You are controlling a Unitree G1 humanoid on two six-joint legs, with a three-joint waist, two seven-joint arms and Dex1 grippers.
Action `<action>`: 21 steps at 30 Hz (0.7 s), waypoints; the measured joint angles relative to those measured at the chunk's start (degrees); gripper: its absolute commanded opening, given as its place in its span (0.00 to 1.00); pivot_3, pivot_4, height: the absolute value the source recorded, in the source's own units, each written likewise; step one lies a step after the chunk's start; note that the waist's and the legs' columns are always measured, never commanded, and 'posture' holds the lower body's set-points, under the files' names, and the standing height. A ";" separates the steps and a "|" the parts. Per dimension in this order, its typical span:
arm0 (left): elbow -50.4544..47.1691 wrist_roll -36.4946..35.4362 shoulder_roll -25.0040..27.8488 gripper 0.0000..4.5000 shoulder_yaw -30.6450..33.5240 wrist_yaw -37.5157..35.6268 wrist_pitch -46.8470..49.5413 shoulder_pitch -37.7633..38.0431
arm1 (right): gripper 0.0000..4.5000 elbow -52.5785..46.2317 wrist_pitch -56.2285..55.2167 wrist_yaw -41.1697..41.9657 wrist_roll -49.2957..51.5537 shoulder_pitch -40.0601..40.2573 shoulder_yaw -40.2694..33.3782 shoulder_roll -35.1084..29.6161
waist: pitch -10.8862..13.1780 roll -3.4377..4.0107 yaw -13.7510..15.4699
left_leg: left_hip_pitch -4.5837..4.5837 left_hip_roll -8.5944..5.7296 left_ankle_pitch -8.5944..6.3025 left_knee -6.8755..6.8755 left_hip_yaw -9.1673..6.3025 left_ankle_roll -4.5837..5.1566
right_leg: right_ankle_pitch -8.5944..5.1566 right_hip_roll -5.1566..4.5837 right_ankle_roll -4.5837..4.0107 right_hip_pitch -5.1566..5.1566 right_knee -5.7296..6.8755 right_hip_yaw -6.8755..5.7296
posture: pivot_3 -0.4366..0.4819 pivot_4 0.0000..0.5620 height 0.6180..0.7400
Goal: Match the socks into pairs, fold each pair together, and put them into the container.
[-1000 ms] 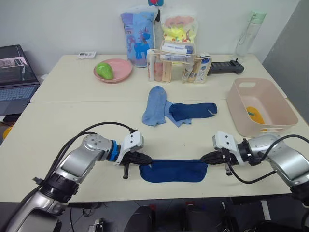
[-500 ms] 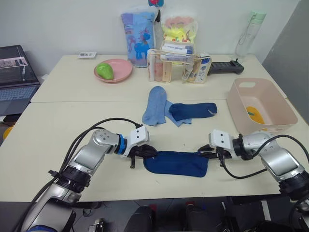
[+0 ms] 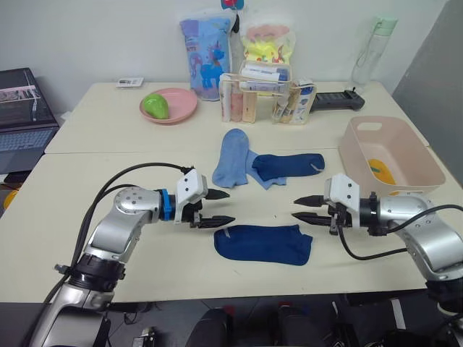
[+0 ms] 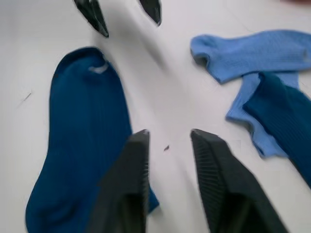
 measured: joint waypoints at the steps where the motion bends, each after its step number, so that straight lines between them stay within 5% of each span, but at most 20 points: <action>1: -0.62 0.47 -0.19 0.46 -0.79 0.06 -1.07 1.26 | 0.03 -0.62 -0.16 -0.89 -0.64 1.90 1.69 1.02 | 0.00 0.00 0.00 | 0.00 0.00 0.00 -0.02 0.00 0.00 | 0.00 0.00 0.00 0.00 0.00 0.00 | 0.48 0.27 1.00; 7: 0.70 8.34 -0.43 0.03 -5.60 3.33 -7.78 6.55 | 0.00 2.68 -6.32 -4.70 -8.56 10.64 7.71 1.24 | 0.02 0.04 0.15 | 0.10 -0.04 -0.12 0.06 0.08 0.23 | 0.01 -0.01 0.00 0.06 0.06 0.07 | 0.48 0.27 1.00; 21: 2.50 4.93 2.38 0.00 -2.59 0.09 -12.46 11.03 | 0.00 1.15 -8.43 -3.30 -3.88 17.67 -1.68 -3.12 | -0.02 0.07 0.28 | 0.26 0.00 -0.15 -0.02 0.04 0.26 | 0.00 0.00 0.01 0.26 -0.03 0.01 | 0.48 0.27 1.00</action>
